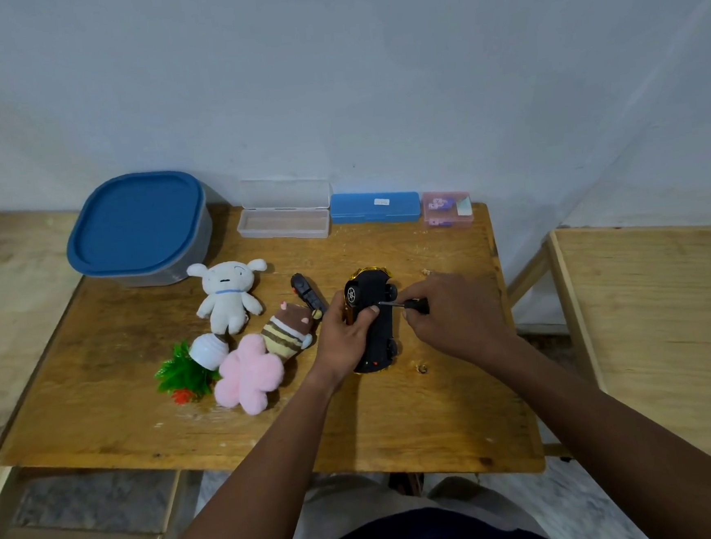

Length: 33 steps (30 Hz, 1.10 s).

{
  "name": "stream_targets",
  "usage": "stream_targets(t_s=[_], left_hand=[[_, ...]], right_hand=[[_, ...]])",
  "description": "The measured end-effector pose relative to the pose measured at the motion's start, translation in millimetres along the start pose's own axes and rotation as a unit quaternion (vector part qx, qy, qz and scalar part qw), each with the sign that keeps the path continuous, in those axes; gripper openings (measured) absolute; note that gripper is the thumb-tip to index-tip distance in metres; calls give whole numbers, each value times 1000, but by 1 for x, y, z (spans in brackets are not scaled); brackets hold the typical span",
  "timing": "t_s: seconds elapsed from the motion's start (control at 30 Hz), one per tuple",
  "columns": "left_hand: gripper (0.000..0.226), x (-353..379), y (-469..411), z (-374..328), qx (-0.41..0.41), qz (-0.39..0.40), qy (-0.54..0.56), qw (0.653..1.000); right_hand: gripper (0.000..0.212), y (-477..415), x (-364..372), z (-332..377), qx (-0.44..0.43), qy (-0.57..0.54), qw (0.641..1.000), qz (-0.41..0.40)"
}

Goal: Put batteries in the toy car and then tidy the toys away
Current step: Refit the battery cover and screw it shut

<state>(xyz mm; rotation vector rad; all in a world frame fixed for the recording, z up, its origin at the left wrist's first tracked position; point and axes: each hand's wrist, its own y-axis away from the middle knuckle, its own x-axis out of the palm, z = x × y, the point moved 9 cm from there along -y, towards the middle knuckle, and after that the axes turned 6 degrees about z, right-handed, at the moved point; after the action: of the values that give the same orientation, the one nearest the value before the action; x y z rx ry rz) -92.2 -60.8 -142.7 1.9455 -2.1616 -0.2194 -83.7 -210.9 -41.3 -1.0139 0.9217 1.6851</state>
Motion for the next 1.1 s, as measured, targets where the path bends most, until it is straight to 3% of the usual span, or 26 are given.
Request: stream_targets(t_s=[0.33, 0.57, 0.97, 1.1], left_hand=[[28, 0, 2, -7, 29, -9, -12, 999], [29, -3, 1, -14, 39, -16, -22, 999], [30, 1, -1, -12, 33, -2, -47, 998], [31, 3, 1, -14, 33, 4, -37, 999]], right_hand=[[25, -5, 7, -9, 25, -74, 997, 19], [24, -4, 6, -8, -4, -106, 994, 15], [24, -8, 2, -8, 17, -73, 996, 46], [11, -8, 5, -9, 24, -98, 993, 67]])
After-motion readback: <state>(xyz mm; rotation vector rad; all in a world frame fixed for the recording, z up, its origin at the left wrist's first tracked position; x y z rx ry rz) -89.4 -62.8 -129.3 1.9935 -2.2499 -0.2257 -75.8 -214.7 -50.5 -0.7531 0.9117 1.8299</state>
